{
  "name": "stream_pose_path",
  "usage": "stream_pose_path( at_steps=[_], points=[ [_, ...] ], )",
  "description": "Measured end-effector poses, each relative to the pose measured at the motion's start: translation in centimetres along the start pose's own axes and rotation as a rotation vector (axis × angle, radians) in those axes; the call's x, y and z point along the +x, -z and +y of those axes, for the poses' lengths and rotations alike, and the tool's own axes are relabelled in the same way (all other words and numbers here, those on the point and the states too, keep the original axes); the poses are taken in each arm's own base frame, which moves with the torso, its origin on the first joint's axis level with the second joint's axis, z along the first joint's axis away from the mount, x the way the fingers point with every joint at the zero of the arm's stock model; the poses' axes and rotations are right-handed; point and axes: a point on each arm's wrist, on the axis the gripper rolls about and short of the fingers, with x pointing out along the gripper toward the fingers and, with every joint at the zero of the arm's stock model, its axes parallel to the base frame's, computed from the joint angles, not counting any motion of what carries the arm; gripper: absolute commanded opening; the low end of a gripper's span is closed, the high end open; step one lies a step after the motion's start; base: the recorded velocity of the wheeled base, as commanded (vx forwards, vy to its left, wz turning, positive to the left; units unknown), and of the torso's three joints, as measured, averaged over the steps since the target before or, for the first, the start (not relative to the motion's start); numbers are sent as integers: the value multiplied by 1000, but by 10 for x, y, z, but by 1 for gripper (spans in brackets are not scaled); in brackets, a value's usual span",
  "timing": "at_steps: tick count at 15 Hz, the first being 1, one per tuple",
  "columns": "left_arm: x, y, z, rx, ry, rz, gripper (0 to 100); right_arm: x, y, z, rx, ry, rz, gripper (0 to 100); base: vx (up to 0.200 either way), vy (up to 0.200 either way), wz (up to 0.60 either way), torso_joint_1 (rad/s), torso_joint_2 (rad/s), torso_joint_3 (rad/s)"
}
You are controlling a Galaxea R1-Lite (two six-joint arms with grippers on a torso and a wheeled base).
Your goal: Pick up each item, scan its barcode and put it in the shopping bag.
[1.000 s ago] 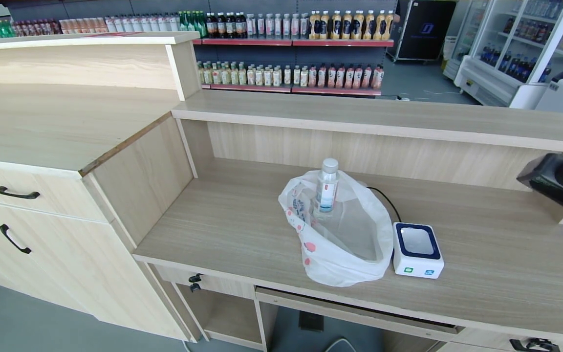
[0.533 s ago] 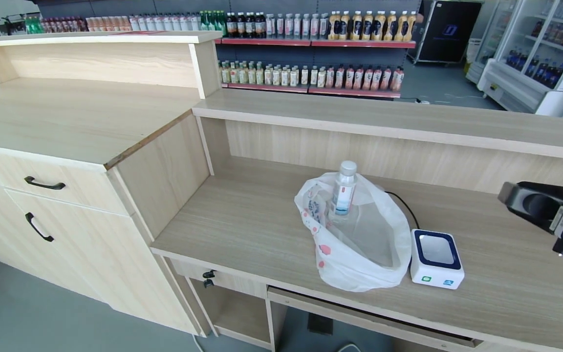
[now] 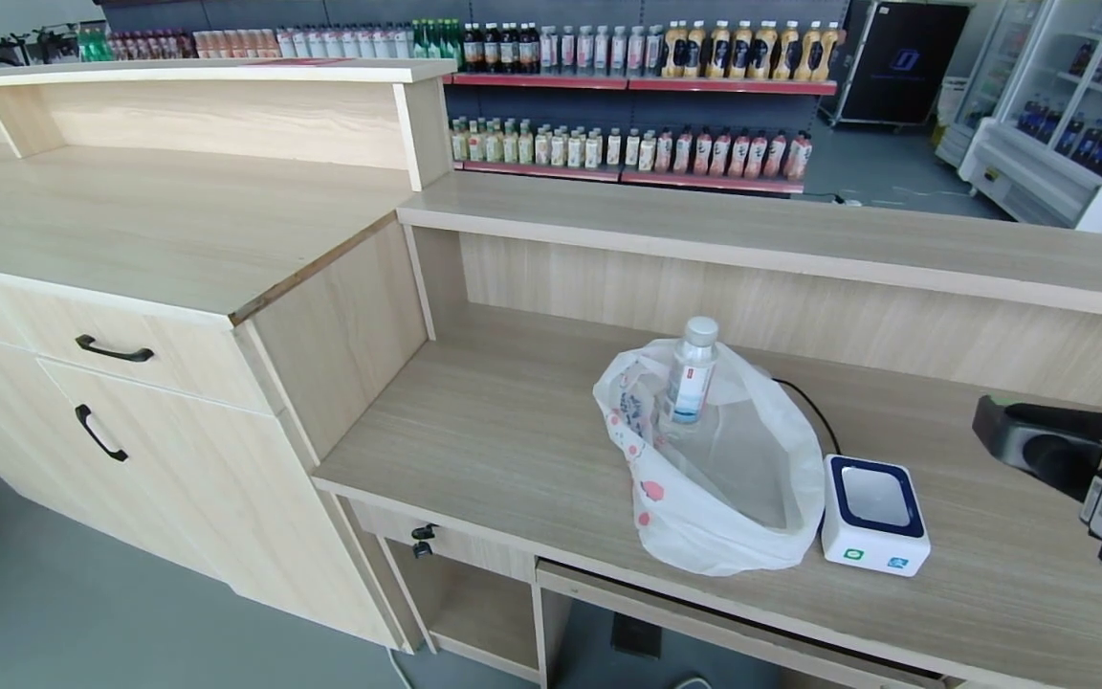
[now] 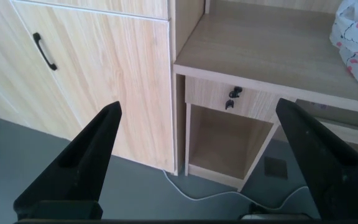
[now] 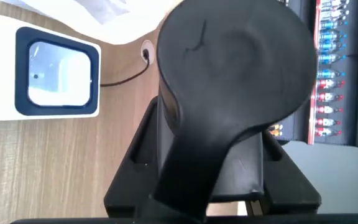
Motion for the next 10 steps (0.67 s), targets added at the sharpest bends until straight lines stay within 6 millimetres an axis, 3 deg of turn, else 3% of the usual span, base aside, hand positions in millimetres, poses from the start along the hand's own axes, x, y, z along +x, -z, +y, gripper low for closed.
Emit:
stream_pose_path(
  at_steps=[10],
  points=[
    [0,0,0,0,1,0,100,18,24,38,61,-79,-87,0,0,0,0,0,0,0]
  ],
)
